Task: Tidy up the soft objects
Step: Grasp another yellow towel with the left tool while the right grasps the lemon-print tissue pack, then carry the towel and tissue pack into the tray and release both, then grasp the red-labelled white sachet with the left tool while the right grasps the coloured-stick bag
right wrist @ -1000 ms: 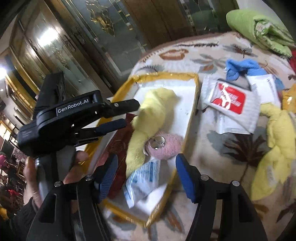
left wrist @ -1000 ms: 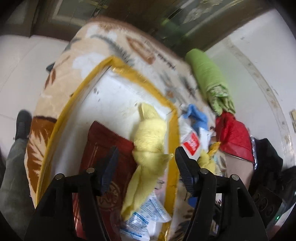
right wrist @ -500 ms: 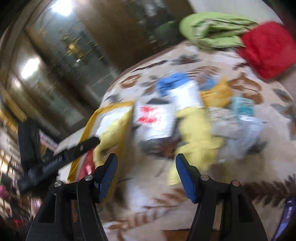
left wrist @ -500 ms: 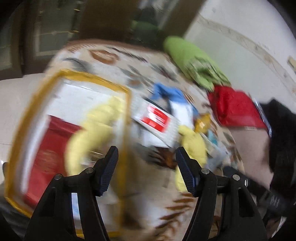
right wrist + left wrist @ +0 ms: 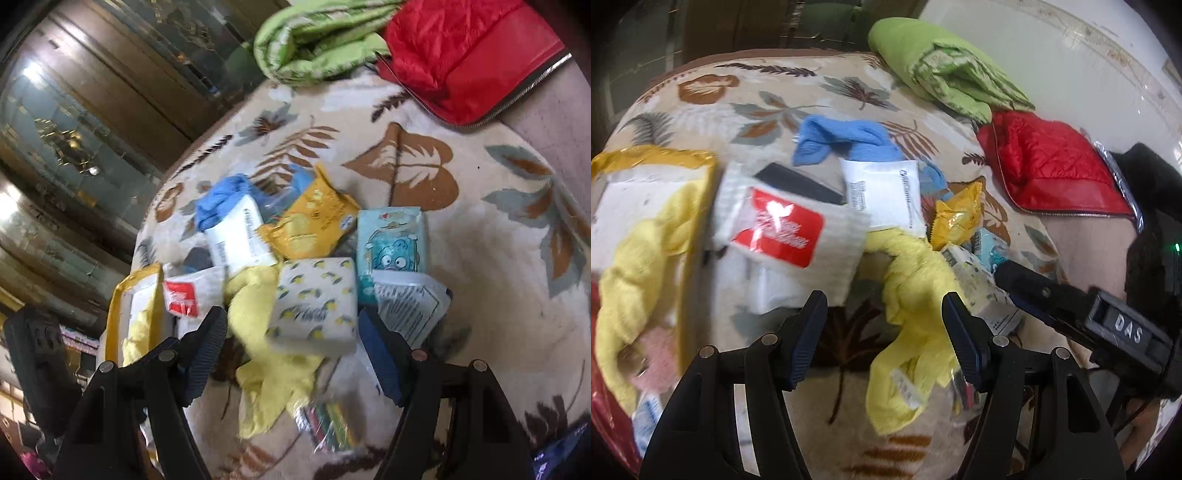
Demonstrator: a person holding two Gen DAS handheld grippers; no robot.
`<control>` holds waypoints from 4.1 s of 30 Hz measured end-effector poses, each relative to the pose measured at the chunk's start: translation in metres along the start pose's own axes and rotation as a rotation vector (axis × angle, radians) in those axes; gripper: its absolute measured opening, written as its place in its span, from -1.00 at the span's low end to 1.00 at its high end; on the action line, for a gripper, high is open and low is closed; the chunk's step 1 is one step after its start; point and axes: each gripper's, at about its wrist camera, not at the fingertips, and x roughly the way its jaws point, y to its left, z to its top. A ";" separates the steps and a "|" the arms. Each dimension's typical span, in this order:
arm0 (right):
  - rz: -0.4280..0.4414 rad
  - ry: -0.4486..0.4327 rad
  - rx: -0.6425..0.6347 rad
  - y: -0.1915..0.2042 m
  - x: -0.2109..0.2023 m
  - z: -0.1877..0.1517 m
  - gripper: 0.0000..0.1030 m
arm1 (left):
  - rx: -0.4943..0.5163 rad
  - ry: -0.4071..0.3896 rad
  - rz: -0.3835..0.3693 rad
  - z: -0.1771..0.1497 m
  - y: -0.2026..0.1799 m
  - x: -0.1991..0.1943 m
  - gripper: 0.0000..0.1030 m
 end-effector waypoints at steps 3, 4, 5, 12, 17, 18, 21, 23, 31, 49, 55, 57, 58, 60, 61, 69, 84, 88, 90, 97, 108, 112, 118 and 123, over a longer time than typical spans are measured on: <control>-0.014 0.028 0.018 -0.005 0.009 0.003 0.43 | 0.015 0.014 -0.017 0.004 -0.008 0.013 0.27; -0.011 0.040 0.020 -0.006 0.011 0.003 0.43 | 0.021 0.021 -0.018 0.005 -0.009 0.015 0.27; -0.013 0.051 0.028 -0.008 0.013 0.002 0.43 | 0.035 0.039 -0.018 0.006 -0.013 0.021 0.27; -0.026 0.077 0.053 -0.013 0.020 0.000 0.02 | 0.049 0.119 -0.029 0.006 -0.026 0.053 0.27; -0.026 0.084 0.028 -0.011 0.020 -0.001 -0.05 | -0.021 0.145 -0.114 0.001 -0.014 0.059 -0.21; -0.029 0.080 0.019 -0.008 0.019 -0.003 -0.06 | -0.013 0.139 -0.109 0.000 -0.015 0.056 -0.25; -0.027 0.068 -0.018 0.001 0.014 -0.011 -0.08 | 0.012 0.110 -0.117 -0.008 -0.015 0.035 -0.31; 0.005 0.049 -0.038 0.007 0.006 -0.019 -0.08 | -0.008 0.090 -0.153 -0.013 -0.007 0.020 -0.32; -0.058 -0.043 -0.228 0.057 -0.029 -0.056 -0.08 | -0.065 -0.005 -0.314 -0.038 0.030 -0.047 -0.33; 0.130 -0.112 -0.287 0.138 -0.047 -0.081 -0.08 | -0.164 -0.229 -0.230 -0.034 0.119 -0.170 -0.33; 0.189 -0.049 -0.369 0.187 -0.010 -0.086 -0.08 | -0.190 -0.216 -0.122 -0.011 0.171 -0.180 -0.33; 0.210 -0.009 -0.374 0.203 0.013 -0.086 -0.08 | -0.187 -0.204 -0.084 -0.002 0.189 -0.177 -0.33; 0.212 0.003 -0.378 0.207 0.020 -0.085 -0.08 | -0.179 -0.198 -0.067 0.002 0.197 -0.174 -0.33; 0.205 0.023 -0.389 0.220 0.039 -0.083 -0.08 | -0.186 -0.189 -0.025 0.011 0.216 -0.164 -0.33; 0.195 0.027 -0.396 0.225 0.047 -0.081 -0.08 | -0.185 -0.187 -0.027 0.013 0.221 -0.161 -0.33; 0.095 0.070 -0.436 0.249 0.107 -0.066 -0.07 | -0.190 -0.142 0.050 0.009 0.239 -0.118 -0.32; 0.257 0.083 -0.320 0.221 0.084 -0.074 0.42 | -0.436 -0.212 -0.200 -0.009 0.276 -0.124 0.55; 0.254 0.086 -0.329 0.196 0.047 -0.085 0.42 | -0.290 -0.260 -0.142 -0.016 0.230 -0.143 0.55; 0.238 0.080 -0.330 0.174 0.024 -0.089 0.42 | -0.227 -0.279 -0.132 -0.025 0.202 -0.149 0.55; 0.078 0.057 -0.282 0.088 -0.029 -0.081 0.42 | -0.121 -0.138 -0.146 -0.040 0.112 -0.116 0.55; -0.074 0.125 -0.216 0.020 -0.010 -0.081 0.40 | -0.143 0.039 -0.039 -0.016 0.071 -0.050 0.55; -0.077 0.130 -0.216 0.018 0.000 -0.085 0.35 | -0.189 0.082 -0.045 -0.006 0.074 -0.028 0.54; -0.078 0.135 -0.206 0.017 0.012 -0.084 0.18 | -0.267 0.114 -0.004 0.009 0.082 -0.004 0.54; -0.102 0.125 -0.210 0.017 0.013 -0.084 -0.09 | -0.232 0.143 0.075 0.020 0.070 0.014 0.54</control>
